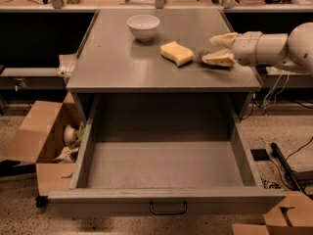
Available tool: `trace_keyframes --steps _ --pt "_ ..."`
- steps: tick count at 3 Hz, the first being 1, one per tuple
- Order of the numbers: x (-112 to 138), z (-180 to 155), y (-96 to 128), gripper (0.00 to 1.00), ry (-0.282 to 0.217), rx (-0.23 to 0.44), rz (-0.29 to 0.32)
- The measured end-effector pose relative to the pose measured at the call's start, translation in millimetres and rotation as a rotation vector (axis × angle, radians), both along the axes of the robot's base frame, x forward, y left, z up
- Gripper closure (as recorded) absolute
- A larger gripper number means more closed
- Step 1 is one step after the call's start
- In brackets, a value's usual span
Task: Pick rxbar chocolate from top drawer and place on counter
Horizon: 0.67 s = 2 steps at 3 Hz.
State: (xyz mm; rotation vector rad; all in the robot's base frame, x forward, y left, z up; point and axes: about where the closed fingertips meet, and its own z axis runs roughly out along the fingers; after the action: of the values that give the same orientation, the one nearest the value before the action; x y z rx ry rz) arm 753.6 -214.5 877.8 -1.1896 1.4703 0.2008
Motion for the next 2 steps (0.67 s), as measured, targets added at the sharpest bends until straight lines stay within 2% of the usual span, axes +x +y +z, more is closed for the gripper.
trace_keyframes --steps 1,2 --pt "0 0 0 0.00 0.000 0.000 0.000" --pt "2 12 -3 0.00 -0.024 0.025 0.007"
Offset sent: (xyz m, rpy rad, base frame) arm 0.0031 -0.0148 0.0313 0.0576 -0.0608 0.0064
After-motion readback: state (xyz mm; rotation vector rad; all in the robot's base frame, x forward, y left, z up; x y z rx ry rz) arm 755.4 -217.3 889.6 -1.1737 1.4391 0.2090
